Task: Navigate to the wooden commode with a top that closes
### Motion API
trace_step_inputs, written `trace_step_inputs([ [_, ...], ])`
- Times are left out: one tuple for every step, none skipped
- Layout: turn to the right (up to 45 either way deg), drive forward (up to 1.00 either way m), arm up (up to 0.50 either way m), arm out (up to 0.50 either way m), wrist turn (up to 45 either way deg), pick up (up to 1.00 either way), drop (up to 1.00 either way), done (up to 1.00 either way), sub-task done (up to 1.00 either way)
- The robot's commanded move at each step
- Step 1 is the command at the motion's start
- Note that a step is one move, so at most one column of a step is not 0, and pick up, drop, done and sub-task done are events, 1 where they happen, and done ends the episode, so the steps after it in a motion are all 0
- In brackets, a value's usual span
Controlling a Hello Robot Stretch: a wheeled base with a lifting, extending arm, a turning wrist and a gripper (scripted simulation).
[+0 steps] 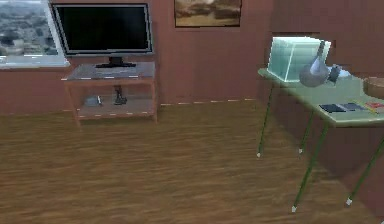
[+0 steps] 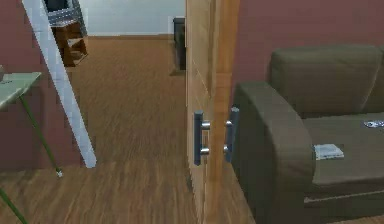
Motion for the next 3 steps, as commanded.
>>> trace_step_inputs([
  [30.0, 0.00, 0.00, 0.00, 0.0, 0.00, 0.00, 0.00, 0.00],
  [0.0, 0.70, 0.00, 0.00, 0.0, 0.00, 0.00, 0.00, 0.00],
  [45.0, 0.00, 0.00, 0.00, 0.0, 0.00, 0.00, 0.00, 0.00],
])
